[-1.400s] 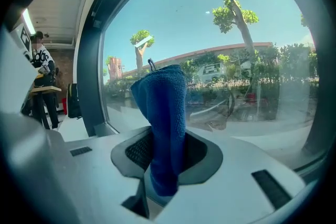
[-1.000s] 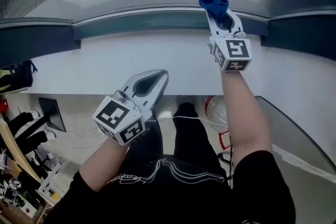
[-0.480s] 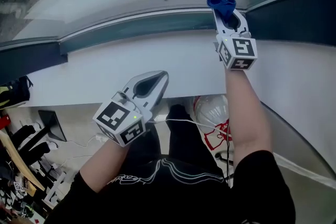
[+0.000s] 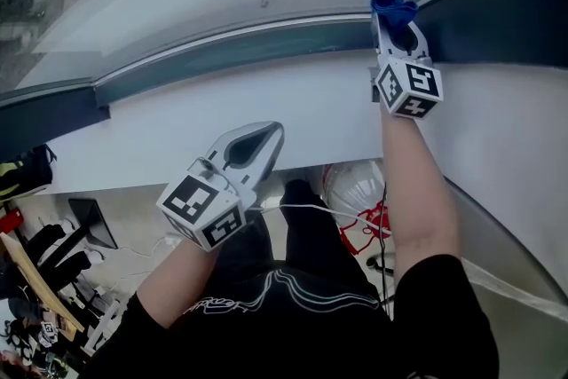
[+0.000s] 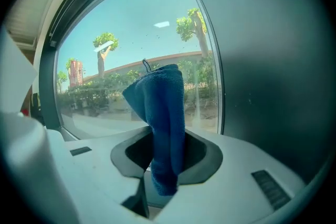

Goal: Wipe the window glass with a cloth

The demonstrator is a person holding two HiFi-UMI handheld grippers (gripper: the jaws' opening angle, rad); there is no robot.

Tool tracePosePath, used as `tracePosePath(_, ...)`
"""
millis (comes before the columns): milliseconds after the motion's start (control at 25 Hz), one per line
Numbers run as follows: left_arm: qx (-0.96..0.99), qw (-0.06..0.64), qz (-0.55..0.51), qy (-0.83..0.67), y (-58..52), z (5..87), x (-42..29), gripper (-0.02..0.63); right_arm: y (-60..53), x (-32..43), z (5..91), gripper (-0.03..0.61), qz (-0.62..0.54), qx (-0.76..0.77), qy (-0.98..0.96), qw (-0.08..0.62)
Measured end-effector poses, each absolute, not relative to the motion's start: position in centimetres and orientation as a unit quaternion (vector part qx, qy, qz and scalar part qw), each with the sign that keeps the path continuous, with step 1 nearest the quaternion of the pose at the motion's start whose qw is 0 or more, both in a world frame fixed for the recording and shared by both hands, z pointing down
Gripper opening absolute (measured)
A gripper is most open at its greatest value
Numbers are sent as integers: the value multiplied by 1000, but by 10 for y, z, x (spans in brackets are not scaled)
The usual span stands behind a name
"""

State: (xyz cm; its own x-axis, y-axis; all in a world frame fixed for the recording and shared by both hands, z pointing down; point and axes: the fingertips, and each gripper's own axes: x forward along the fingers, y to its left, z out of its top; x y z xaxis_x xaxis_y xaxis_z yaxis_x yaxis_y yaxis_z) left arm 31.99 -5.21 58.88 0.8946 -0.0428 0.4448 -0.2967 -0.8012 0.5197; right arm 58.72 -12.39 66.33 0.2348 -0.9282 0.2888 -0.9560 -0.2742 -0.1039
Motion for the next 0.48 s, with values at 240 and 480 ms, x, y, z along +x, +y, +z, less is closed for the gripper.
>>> tracePosePath(240, 926, 305, 198, -98, -61, 575, 307, 5, -112, 592, 652, 92, 163, 807, -567, 27)
tracePosePath(480, 929, 309, 182, -89, -60, 535, 269, 5, -102, 545, 579, 92, 146, 819, -554, -13)
